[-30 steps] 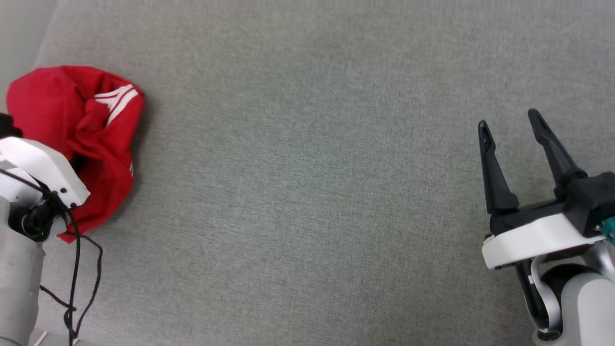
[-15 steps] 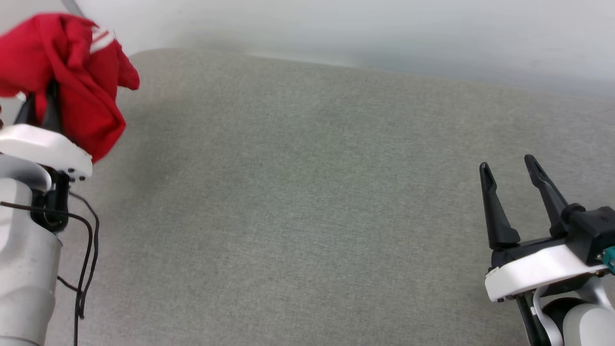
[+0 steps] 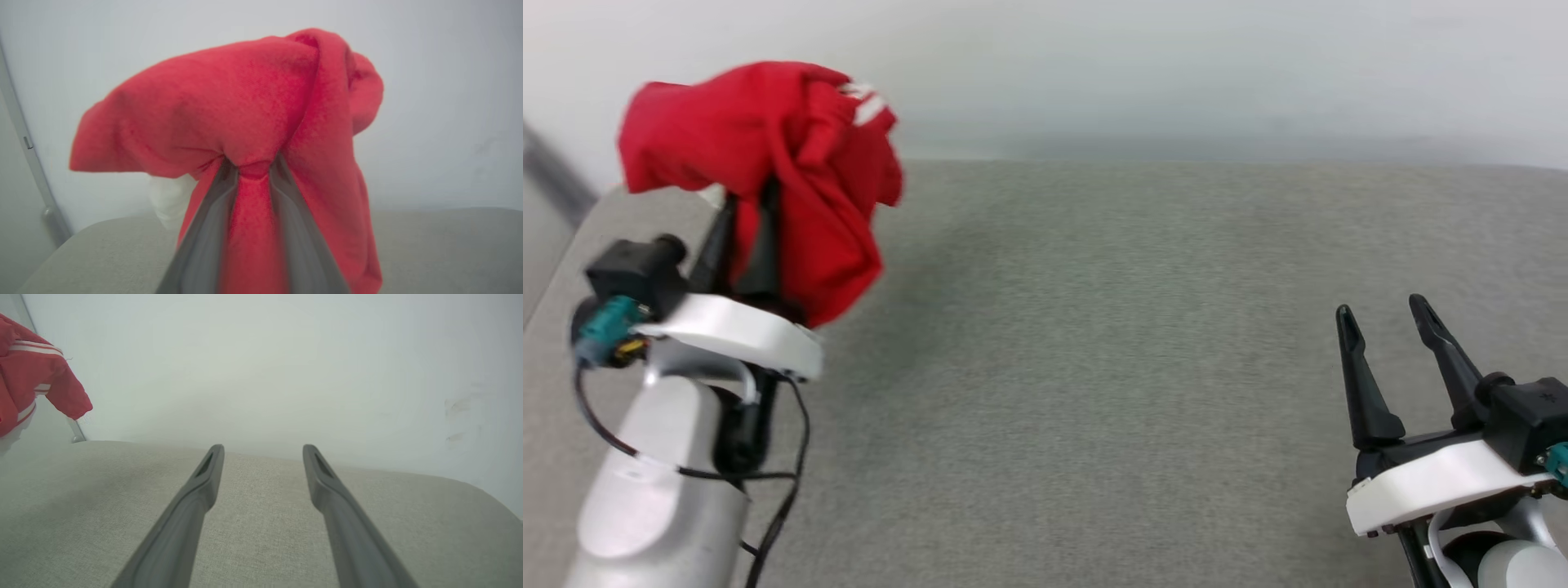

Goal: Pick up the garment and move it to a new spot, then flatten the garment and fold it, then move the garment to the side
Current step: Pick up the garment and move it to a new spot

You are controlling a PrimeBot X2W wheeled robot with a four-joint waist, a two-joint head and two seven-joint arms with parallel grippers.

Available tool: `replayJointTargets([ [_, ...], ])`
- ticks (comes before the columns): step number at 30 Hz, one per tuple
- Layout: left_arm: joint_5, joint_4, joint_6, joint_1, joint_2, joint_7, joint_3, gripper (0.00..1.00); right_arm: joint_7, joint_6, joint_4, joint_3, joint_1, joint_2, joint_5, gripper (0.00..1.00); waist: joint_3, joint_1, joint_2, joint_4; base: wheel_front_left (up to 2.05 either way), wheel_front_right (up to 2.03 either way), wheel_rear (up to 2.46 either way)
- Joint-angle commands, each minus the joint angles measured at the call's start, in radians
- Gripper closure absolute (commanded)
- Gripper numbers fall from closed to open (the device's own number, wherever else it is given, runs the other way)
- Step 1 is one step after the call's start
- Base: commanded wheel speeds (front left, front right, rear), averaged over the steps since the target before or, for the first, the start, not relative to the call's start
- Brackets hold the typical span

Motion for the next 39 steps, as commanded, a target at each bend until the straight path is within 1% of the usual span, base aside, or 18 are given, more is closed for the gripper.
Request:
replayJointTargets([
  [1,0.003,-0.017,0.002,0.021,-0.010,-0.002,-0.012,1.00,-0.005,0.000,0.001,0.000,0.010,0.001,0.011,0.00,-0.019,0.0001,0.0000,-0.051,0.00,0.00,0.00],
  [7,0.029,-0.133,-0.007,0.085,-0.066,0.033,-0.109,1.00,-0.008,0.000,-0.003,-0.006,0.019,0.001,0.012,0.00,-0.015,0.0001,0.0000,-0.147,0.00,0.00,0.00],
  [11,0.041,-0.173,-0.029,0.108,-0.104,0.067,-0.191,1.00,-0.012,0.000,-0.005,-0.010,0.018,0.001,0.023,0.00,0.004,0.0001,0.0000,-0.193,0.00,0.00,0.00],
  [12,0.048,-0.176,-0.045,0.124,-0.120,0.093,-0.246,1.00,-0.020,0.000,-0.004,-0.008,0.011,0.001,0.032,0.00,0.027,0.0001,0.0000,-0.220,0.00,0.00,0.00],
  [17,0.058,-0.137,-0.065,0.146,-0.136,0.136,-0.334,1.00,-0.039,0.000,0.001,-0.013,0.002,0.001,0.042,0.00,0.074,0.0001,0.0000,-0.237,0.00,0.00,0.00],
  [24,0.044,-0.021,-0.089,0.129,-0.141,0.195,-0.440,1.00,-0.060,0.000,0.015,-0.012,-0.024,0.001,0.050,0.00,0.129,0.0001,0.0000,-0.226,0.00,0.00,0.00],
  [25,0.042,-0.010,-0.090,0.121,-0.143,0.193,-0.449,0.80,-0.063,0.000,0.018,-0.012,-0.028,0.001,0.050,0.00,0.132,0.0001,0.0000,-0.223,0.00,0.00,0.00],
  [26,0.040,-0.002,-0.092,0.114,-0.145,0.187,-0.457,0.27,-0.064,0.000,0.021,-0.011,-0.031,0.001,0.049,0.00,0.133,0.0001,0.0000,-0.220,0.00,0.00,0.00],
  [27,0.040,0.004,-0.093,0.109,-0.145,0.184,-0.467,0.00,-0.065,0.000,0.023,-0.012,-0.031,0.001,0.048,0.00,0.134,0.0001,0.0000,-0.216,0.00,0.00,0.00],
  [31,0.044,0.001,-0.094,0.092,-0.150,0.130,-0.471,0.00,-0.067,0.000,0.033,-0.018,-0.033,0.001,0.039,0.00,0.116,0.0001,0.0000,-0.195,0.00,0.00,0.00],
  [32,0.044,-0.004,-0.088,0.091,-0.151,0.116,-0.465,0.00,-0.065,0.000,0.036,-0.018,-0.030,0.001,0.039,0.00,0.107,0.0001,0.0000,-0.190,0.00,0.00,0.00],
  [35,0.042,-0.032,-0.057,0.104,-0.152,0.074,-0.441,0.00,-0.059,0.000,0.040,-0.018,-0.023,0.001,0.036,0.00,0.079,0.0001,0.0000,-0.175,0.00,0.00,0.00],
  [39,0.037,-0.077,-0.003,0.130,-0.157,0.034,-0.398,0.00,-0.044,0.000,0.040,-0.026,-0.003,0.001,0.026,0.00,0.041,0.0001,0.0000,-0.143,0.00,0.00,0.00],
])
